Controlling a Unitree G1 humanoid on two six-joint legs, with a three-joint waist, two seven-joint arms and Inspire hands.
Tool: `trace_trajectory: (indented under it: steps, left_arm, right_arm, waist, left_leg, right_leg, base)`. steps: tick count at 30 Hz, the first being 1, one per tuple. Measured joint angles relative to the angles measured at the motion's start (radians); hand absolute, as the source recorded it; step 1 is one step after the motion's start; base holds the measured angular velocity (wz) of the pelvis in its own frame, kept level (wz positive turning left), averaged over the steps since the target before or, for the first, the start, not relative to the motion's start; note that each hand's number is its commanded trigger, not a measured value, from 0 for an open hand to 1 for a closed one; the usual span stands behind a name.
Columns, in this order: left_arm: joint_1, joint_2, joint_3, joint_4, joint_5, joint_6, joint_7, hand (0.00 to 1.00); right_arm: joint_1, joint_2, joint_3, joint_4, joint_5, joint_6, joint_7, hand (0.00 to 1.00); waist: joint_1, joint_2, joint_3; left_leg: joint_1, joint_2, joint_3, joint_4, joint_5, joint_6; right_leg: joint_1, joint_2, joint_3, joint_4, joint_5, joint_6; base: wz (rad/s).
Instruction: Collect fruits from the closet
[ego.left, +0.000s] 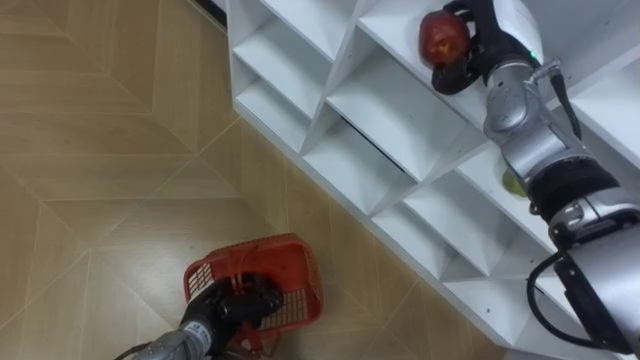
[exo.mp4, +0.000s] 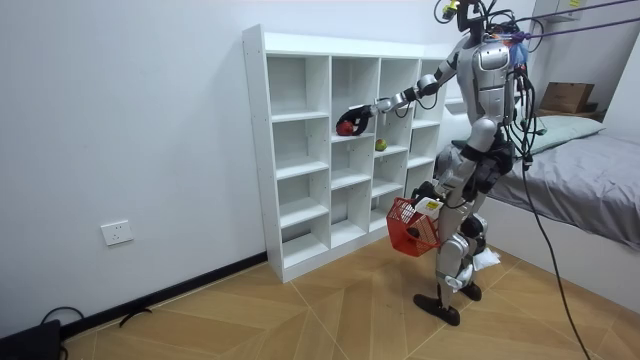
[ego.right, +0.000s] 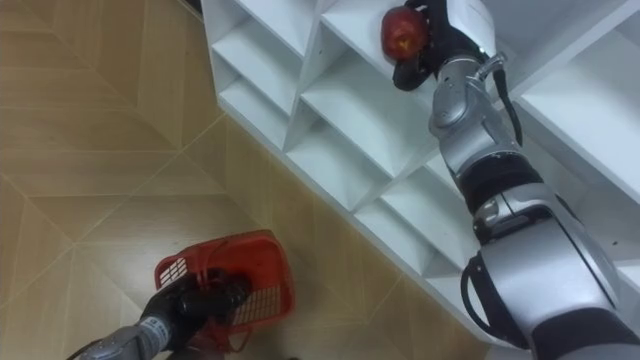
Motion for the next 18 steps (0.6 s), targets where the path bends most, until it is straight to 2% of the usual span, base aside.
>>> trace_trajectory:
  steps: [6, 9, 13, 15, 16, 18]
  left_arm:
    - [0.017, -0.001, 0.001, -0.025, -0.004, 0.0, 0.013, 1.0]
    - [0.026, -0.006, 0.001, -0.035, -0.006, 0.002, 0.021, 1.0]
    - [0.049, -0.01, 0.001, -0.071, 0.002, 0.023, 0.027, 1.0]
    - [0.065, -0.014, 0.001, -0.088, 0.002, 0.031, 0.029, 1.0]
    - [0.072, -0.019, 0.001, -0.089, 0.001, 0.04, 0.035, 1.0]
    - [0.083, -0.03, 0.002, -0.093, 0.001, 0.051, 0.047, 1.0]
  right_arm:
    - [0.001, 0.0, -0.037, -0.041, 0.032, 0.002, 0.049, 1.0]
    - [0.03, 0.003, -0.036, -0.142, 0.032, 0.008, 0.085, 1.0]
    - [0.106, 0.003, -0.036, -0.33, 0.025, 0.014, 0.1, 1.0]
    - [0.161, 0.002, -0.037, -0.416, 0.023, 0.015, 0.102, 1.0]
    - [0.2, 0.006, -0.037, -0.477, 0.022, 0.021, 0.104, 1.0]
    - [0.254, 0.022, -0.036, -0.56, 0.013, 0.023, 0.118, 1.0]
  waist:
    - [-0.016, 0.003, -0.0039]
    - [-0.028, 0.01, -0.0073]
    - [-0.066, 0.036, -0.0224]
    - [-0.093, 0.051, -0.0379]
    - [-0.106, 0.062, -0.0461]
    - [-0.12, 0.076, -0.0557]
  left_leg:
    - [0.002, -0.001, 0.001, 0.002, 0.0, 0.0]
    - [0.006, 0.001, 0.016, 0.003, -0.001, 0.001]
    - [0.02, 0.001, 0.025, 0.015, -0.003, 0.005]
    - [0.038, 0.001, 0.027, 0.014, -0.005, 0.007]
    - [0.058, 0.0, 0.033, 0.01, -0.006, 0.009]
    - [0.098, 0.002, 0.056, -0.002, -0.008, 0.011]
  right_leg:
    - [0.001, 0.0, 0.004, 0.0, 0.0, 0.0]
    - [0.0, 0.001, 0.028, 0.0, 0.0, 0.0]
    - [0.018, -0.001, 0.031, 0.001, 0.0, 0.001]
    - [0.037, -0.002, 0.036, 0.001, 0.001, 0.001]
    - [0.052, -0.002, 0.053, 0.0, 0.0, 0.004]
    - [0.079, -0.004, 0.069, 0.0, -0.002, 0.009]
  base:
    - [0.0]
    - [-0.12]
    - [0.0]
    - [0.05]
    - [-0.17]
    - [-0.28]
